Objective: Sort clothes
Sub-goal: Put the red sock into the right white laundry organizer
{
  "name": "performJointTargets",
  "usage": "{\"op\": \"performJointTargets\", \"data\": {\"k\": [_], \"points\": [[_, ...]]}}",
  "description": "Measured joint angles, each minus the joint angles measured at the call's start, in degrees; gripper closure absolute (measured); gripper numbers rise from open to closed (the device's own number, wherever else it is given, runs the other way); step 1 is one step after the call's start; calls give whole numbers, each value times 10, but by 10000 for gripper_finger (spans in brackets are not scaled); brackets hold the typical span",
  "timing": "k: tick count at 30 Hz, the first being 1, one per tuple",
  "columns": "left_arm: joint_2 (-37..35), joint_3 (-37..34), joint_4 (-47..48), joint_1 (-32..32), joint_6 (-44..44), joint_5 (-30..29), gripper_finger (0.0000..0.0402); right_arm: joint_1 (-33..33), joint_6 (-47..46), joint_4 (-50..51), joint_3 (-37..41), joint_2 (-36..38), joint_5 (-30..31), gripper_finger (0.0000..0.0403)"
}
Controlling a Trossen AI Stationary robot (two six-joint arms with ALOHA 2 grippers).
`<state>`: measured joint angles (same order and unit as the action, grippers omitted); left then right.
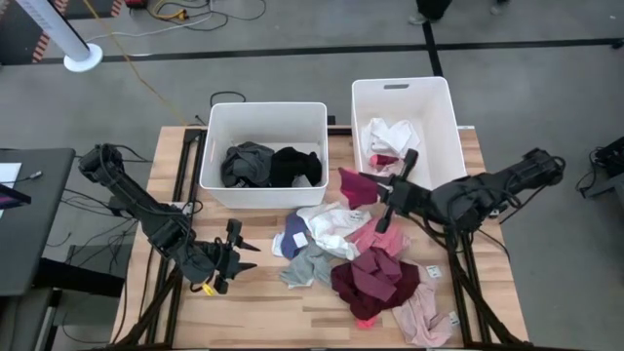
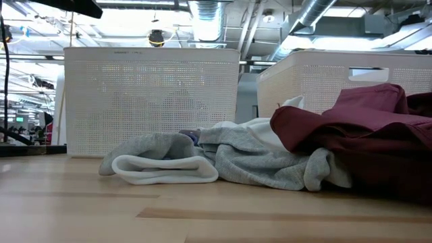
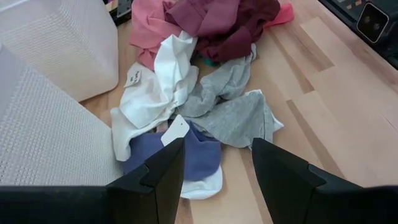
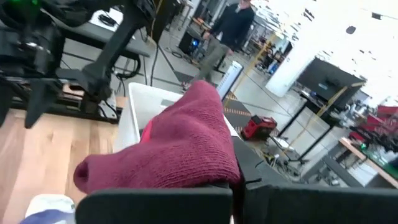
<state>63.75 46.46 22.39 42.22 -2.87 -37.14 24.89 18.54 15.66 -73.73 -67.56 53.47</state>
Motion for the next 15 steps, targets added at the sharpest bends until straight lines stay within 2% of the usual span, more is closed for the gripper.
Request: {"op": "performJointTargets", "data": {"k": [15], "points": [[0, 0, 0, 0, -2, 7, 219, -54, -145, 195, 0, 53, 7, 403]]}}
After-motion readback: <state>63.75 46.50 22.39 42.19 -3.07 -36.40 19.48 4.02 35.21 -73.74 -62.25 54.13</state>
